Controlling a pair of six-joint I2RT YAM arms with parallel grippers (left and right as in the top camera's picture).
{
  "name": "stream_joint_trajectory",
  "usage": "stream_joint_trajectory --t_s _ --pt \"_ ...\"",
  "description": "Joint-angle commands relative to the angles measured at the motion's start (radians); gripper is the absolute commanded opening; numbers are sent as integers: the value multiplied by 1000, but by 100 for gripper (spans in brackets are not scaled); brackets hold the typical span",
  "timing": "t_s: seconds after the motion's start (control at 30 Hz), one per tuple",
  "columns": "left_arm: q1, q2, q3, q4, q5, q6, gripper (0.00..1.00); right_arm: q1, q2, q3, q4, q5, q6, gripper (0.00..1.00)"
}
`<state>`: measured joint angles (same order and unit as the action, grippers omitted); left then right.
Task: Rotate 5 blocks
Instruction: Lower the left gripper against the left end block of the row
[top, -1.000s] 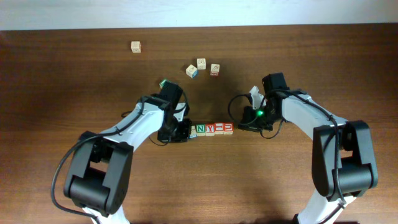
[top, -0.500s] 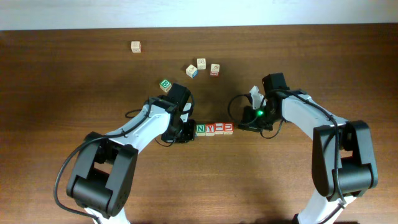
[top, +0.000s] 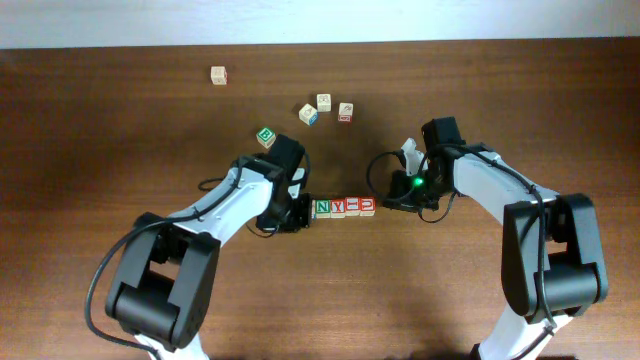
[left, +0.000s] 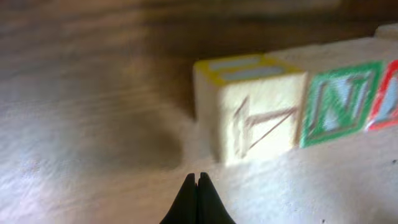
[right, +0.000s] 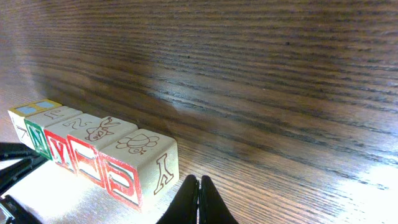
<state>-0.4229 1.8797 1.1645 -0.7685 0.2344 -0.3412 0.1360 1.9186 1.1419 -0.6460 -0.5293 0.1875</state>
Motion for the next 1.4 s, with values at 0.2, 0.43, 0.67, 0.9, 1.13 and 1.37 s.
stream_joint_trajectory --t_s 0.2,0.43,0.67,0.9,1.13,1.37 --pt "146 -78 74 -56 10 146 0 -7 1 -7 -18 -5 4 5" --pt "171 -27 74 -30 141 203 0 -8 1 -7 -15 -2 -6 4" --pt "170 45 74 8 269 209 0 -6 1 -7 -10 -72 -79 5" --pt "168 68 74 13 267 208 0 -5 1 -7 -3 -72 -79 5" --pt "168 102 74 35 267 189 0 -5 1 -7 -4 -62 -79 5" --pt "187 102 74 62 329 179 0 -6 1 -7 -9 -62 -78 5"
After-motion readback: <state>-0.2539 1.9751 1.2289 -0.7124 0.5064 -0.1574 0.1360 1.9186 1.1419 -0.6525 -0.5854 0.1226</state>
